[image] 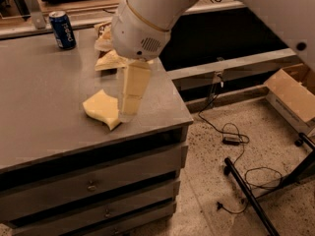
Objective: Pick sponge
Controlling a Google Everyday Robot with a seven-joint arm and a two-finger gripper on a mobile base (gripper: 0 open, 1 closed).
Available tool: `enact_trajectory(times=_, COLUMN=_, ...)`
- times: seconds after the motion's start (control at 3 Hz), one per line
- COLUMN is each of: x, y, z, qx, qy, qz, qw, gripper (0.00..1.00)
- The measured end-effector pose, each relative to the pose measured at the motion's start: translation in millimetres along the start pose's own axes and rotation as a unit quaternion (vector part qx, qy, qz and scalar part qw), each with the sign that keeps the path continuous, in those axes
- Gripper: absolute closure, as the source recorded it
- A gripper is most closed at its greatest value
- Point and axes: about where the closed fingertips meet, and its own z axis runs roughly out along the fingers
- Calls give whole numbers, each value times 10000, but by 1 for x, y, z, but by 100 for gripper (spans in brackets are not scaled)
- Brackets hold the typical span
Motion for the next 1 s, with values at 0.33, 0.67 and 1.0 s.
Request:
enact_trajectory(times=0.33, x=-7, y=-13, z=45, qx=-266, qy=-126, qz=-81, qw=9995, gripper=0)
enact_trajectory(times=0.67, x=0, y=-23, z=80, qx=-446, qy=-87, qz=-38, qw=9990, gripper=0)
enact_trajectory(times=1.0, x=20, y=-34, z=109, qx=-592, qy=-29, qz=175, qw=9981, gripper=0)
